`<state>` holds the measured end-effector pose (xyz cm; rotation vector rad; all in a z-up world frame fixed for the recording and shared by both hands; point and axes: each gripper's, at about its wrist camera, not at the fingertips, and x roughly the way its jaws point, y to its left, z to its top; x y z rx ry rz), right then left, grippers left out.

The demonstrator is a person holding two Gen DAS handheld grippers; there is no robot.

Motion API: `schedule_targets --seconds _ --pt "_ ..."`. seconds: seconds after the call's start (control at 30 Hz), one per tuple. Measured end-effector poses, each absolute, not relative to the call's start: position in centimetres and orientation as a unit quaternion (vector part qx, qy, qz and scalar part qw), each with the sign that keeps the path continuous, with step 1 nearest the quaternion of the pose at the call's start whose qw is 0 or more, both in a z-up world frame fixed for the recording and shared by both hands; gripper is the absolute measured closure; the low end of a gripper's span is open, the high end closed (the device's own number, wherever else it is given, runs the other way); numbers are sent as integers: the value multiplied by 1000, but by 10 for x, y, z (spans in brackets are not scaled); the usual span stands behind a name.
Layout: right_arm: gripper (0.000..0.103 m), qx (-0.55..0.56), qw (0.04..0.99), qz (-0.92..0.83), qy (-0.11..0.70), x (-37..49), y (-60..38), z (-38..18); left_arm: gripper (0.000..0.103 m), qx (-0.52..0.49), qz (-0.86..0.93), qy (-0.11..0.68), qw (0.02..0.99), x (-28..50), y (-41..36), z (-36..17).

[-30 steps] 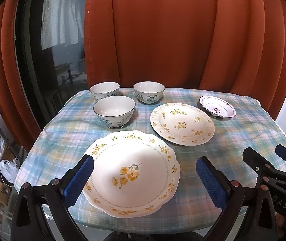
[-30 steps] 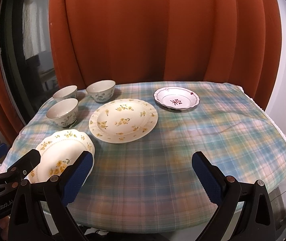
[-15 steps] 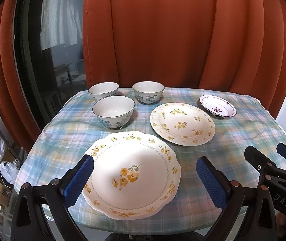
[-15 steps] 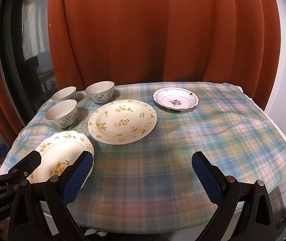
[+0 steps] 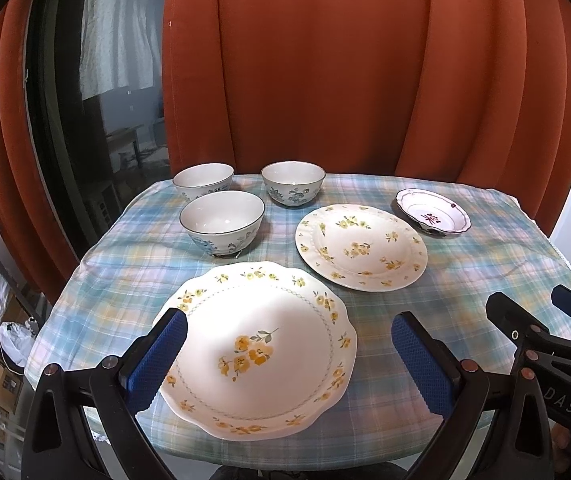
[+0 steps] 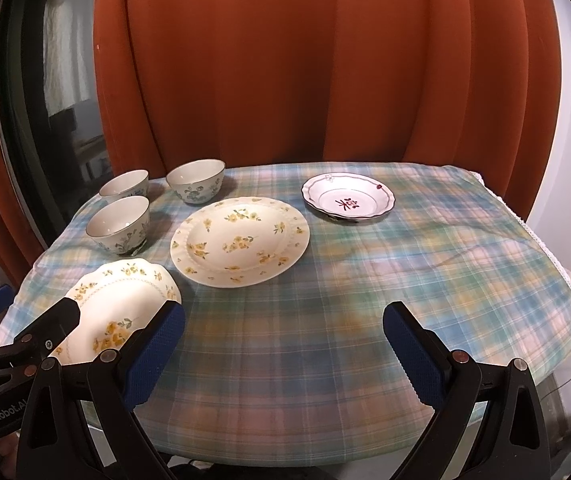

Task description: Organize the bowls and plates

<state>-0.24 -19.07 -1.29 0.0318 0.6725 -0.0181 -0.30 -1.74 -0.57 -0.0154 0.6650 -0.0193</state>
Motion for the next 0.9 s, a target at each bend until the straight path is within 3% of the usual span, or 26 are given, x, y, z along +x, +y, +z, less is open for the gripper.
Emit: schedule_targets --seconds 0.9 --pt "3 12 938 6 348 6 -187 -21 0 -6 8 353 936 -2 -7 -14"
